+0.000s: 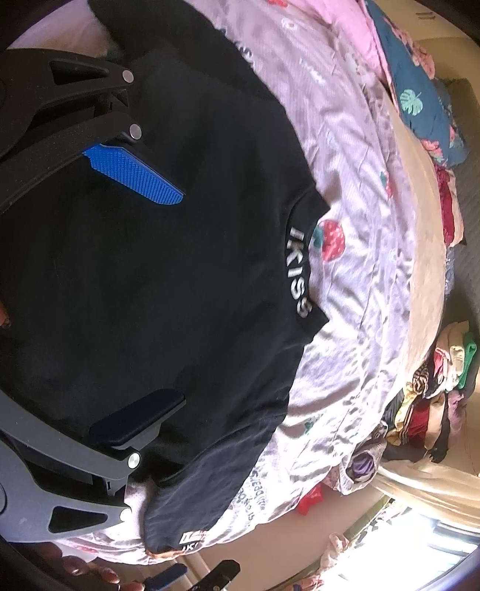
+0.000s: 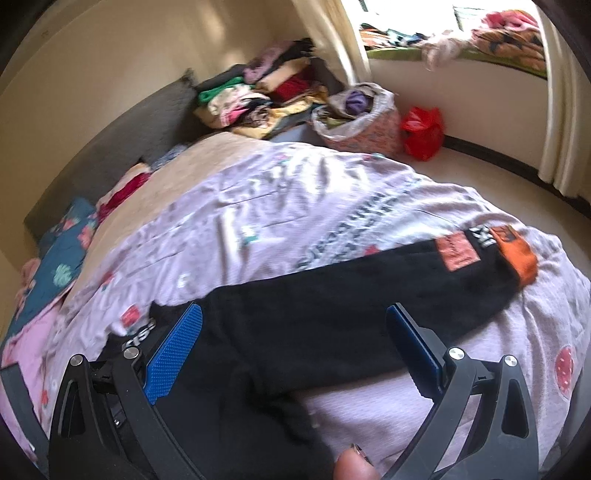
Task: Fold small clothes
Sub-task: 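Move the right gripper to the orange cuff of the nearest sleeve, then close the right gripper on the orange cuff and lift it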
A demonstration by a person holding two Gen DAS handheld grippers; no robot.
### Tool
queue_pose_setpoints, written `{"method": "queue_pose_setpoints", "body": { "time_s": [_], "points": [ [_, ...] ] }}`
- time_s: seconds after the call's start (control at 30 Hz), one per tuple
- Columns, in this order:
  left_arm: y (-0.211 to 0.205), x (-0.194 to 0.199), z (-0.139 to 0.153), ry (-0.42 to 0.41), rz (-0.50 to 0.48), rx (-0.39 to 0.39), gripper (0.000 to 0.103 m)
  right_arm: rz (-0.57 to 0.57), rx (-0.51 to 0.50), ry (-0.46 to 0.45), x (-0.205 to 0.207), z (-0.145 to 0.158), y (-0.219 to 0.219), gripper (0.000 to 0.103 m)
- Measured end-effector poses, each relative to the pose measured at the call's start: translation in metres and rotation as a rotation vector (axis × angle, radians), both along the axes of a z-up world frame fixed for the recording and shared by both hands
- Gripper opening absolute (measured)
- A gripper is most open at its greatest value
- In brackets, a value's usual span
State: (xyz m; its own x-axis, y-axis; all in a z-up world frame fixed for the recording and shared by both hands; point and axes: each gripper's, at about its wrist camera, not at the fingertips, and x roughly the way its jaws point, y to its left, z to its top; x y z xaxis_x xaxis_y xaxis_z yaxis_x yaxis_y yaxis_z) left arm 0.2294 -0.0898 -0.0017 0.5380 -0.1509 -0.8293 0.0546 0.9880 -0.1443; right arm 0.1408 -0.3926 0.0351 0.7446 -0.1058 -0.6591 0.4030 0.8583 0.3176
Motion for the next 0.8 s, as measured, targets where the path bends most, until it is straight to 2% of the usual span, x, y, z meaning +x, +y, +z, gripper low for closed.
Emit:
{"method": "queue_pose_setpoints", "body": {
  "time_s": [0.47, 0.8],
  "points": [
    [-0.043, 0.007, -0.019, 0.018, -0.056, 0.022, 0.094, -0.222, 0.09, 0.051, -0.016, -0.028, -0.091, 0.099],
    [-0.059, 0.02, -0.02, 0.013, -0.065, 0.038, 0.094, -0.379, 0.23, 0.101, -0.033, -0.065, -0.153, 0.099]
  ]
}}
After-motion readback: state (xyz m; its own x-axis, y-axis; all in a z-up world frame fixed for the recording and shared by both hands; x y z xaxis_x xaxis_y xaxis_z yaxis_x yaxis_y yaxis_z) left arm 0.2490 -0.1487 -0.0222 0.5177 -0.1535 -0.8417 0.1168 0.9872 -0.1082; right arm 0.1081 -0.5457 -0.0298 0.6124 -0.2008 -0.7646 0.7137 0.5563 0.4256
